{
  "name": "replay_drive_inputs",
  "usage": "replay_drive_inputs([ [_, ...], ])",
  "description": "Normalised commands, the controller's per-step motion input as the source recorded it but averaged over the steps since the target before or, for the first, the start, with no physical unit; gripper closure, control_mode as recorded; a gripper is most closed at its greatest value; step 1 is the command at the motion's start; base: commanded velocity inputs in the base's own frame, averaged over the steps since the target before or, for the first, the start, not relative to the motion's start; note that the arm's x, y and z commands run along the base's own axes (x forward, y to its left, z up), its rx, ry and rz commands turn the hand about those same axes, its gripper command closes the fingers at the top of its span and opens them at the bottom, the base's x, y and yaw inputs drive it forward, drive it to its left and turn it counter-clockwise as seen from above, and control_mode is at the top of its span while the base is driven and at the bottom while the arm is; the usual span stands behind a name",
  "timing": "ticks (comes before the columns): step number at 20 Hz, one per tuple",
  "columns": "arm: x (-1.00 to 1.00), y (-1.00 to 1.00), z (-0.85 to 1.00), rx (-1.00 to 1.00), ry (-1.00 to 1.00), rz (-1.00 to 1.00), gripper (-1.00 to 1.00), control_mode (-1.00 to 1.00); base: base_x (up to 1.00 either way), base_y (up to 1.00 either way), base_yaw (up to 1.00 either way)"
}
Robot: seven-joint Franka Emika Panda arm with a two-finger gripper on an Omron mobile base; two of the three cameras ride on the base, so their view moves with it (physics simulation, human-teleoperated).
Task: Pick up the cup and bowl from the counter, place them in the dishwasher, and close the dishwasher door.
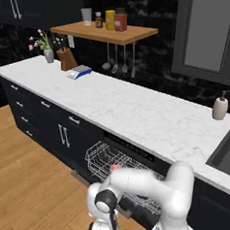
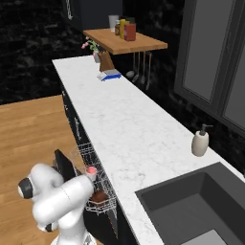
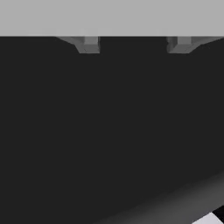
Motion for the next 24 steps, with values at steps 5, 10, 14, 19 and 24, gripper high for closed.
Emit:
replay_drive_inputs([
  [5,0.72,-0.76,0.25,-0.33,-0.17,-0.16,-1.00,-1.00,0.00,0.00,0.00],
  [10,0.76,-0.70,0.13,-0.30,-0.17,-0.14,-1.00,-1.00,0.00,0.00,0.00],
  [14,0.73,-0.64,0.02,-0.27,-0.15,-0.12,-1.00,-1.00,0.00,0.00,0.00],
  [19,0.52,-0.55,0.00,-0.23,-0.11,-0.08,-1.00,-1.00,0.00,0.00,0.00],
  [24,0.46,-0.53,-0.02,-0.14,-0.04,-0.06,-1.00,-1.00,0.00,0.00,0.00],
])
